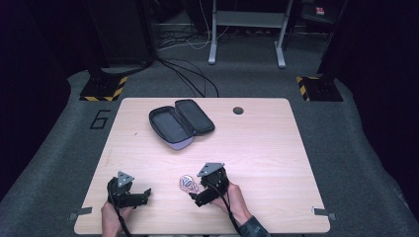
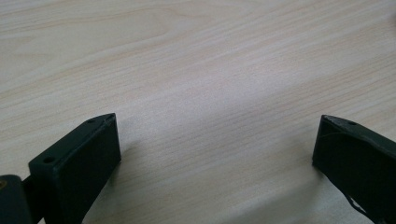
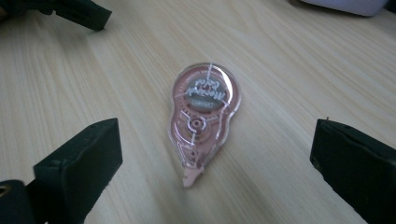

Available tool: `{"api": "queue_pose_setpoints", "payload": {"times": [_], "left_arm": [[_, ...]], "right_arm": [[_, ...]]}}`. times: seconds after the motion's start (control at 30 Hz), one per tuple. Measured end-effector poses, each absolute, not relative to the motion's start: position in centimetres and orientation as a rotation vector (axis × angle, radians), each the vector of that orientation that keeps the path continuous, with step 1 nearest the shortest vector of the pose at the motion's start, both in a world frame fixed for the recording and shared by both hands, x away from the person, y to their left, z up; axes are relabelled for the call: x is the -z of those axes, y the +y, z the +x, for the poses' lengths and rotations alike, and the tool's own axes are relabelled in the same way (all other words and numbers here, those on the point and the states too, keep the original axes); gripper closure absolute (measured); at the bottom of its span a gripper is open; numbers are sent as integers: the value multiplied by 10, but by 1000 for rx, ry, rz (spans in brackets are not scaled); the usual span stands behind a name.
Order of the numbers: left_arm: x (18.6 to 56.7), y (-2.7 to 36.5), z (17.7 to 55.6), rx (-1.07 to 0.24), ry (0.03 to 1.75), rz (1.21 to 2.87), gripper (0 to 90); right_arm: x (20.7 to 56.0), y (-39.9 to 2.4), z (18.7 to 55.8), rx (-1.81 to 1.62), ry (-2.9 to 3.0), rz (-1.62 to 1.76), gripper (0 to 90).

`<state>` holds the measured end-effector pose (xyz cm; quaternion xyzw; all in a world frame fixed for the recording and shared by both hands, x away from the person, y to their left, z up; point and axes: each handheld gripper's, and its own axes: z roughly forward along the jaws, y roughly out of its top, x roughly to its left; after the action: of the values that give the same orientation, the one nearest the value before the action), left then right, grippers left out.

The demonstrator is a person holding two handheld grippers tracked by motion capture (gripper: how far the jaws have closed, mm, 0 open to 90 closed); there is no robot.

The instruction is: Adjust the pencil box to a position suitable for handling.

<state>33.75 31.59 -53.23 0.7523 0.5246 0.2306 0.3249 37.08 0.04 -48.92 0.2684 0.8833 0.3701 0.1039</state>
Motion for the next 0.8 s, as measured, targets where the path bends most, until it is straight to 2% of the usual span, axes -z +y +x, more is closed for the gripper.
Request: {"api": "queue_pose_setpoints", "payload": {"times": [0.2,0.33,0.57,0.7,0.8], "left_arm": [[532,316,337,-603,1373,1974,8],[532,316,337,-603,1372,1974,8],[532,316,337,-603,1371,1974,8],[532,316,337,-603,1371,1975,8],[532,316,337,-603,1371,1975,8]], "right_arm": [[496,15,375,-1069,2641,759,42],[502,25,379,-1048,2641,738,129],[510,34,382,-1025,2637,739,202],[512,37,381,-1009,2621,749,296],[514,38,381,-1018,2612,754,327]]}}
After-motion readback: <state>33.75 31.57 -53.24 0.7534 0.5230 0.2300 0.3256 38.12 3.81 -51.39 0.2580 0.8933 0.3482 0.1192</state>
